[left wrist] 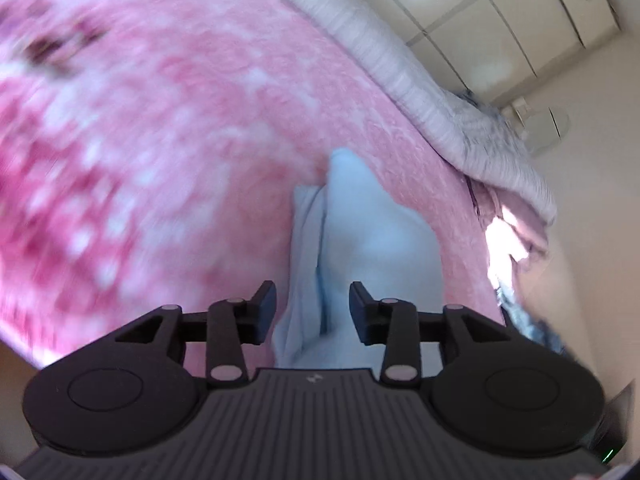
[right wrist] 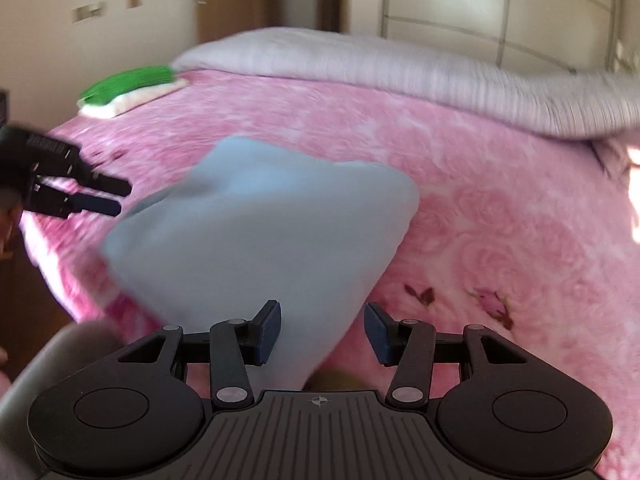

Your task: Fold clothes

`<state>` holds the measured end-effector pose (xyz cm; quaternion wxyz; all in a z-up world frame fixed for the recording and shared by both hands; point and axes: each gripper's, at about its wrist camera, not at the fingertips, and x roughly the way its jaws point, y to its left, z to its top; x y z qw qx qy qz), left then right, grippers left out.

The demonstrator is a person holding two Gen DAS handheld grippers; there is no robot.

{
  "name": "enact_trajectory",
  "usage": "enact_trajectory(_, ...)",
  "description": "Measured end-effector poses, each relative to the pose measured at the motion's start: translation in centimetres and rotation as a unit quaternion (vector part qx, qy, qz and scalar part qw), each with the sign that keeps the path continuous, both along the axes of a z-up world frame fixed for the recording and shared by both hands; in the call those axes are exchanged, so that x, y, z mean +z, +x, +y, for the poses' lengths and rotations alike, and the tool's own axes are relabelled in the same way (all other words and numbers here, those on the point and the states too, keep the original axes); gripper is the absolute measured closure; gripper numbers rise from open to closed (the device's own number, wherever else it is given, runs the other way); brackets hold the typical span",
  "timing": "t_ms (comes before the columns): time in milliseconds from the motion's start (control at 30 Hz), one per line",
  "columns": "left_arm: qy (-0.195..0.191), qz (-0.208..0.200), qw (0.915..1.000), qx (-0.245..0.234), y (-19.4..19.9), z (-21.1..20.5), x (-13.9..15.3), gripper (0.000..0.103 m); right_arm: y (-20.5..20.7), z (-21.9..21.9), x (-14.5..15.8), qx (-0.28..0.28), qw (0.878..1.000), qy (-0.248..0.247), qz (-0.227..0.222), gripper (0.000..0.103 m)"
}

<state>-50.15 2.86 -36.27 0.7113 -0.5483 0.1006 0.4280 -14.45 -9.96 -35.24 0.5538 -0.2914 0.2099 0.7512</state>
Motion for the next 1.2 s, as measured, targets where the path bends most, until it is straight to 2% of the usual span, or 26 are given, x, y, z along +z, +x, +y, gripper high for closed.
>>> enact_trajectory(100, -0.041, -0.046, 0.9979, 0.020, -0.9, -2.0, -0.9, 0.068, -0.8, -2.0, -0.3, 0.025, 0.999, -0.003, -0.023, 0.053)
enact_trajectory(167, -0.055, -0.068, 0.9958, 0.027, -0.7, -2.7, -1.5, 0.068, -1.7, -2.5, -0.8, 0.038, 0.998, -0.009, -0.045, 0.053)
enact_trajectory(333, -0.062, -0.095, 0.9921, 0.054, 1.0, -2.6, -2.4, 0.068, -3.5, -3.0, -2.0, 0.056, 0.994, 0.006, -0.092, 0.053)
enact_trajectory(500, -0.056, -0.067, 0.9943, 0.061, 2.6, -2.0, -3.1, 0.068, -4.8, -2.5, -3.3, 0.069, 0.986, 0.033, -0.152, 0.054)
enact_trajectory(567, -0.048, -0.049, 0.9957, 0.063, 2.9, -2.0, -3.2, 0.079, -5.3, -2.4, -3.8, 0.076, 0.979, 0.045, -0.183, 0.075)
enact_trajectory(667, -0.005, -0.013, 0.9986, 0.051, 3.1, -2.4, -2.5, 0.089, -5.5, -2.7, -3.9, 0.087, 0.974, 0.070, -0.199, 0.079)
enact_trajectory(800, 0.022, 0.015, 0.9989, 0.038, 3.1, -3.2, -2.3, 0.091, -5.9, -3.2, -4.1, 0.116, 0.961, 0.094, -0.233, 0.083)
enact_trajectory(900, 0.029, 0.031, 0.9987, 0.029, 3.2, -3.6, -2.1, 0.089, -6.4, -3.2, -5.9, 0.144, 0.949, 0.082, -0.268, 0.083)
enact_trajectory(1033, 0.032, 0.041, 0.9986, 0.011, 3.2, -3.9, -1.1, 0.088, -6.4, -3.2, -6.8, 0.152, 0.947, 0.076, -0.273, 0.083)
enact_trajectory(1133, 0.035, 0.048, 0.9982, -0.002, 3.2, -4.2, -0.3, 0.089, -5.3, -2.6, -5.5, 0.139, 0.961, 0.052, -0.235, 0.080)
enact_trajectory(1200, 0.042, 0.053, 0.9976, -0.012, 3.1, -4.4, 0.6, 0.092, -4.1, -2.4, -3.8, 0.119, 0.977, 0.029, -0.177, 0.080)
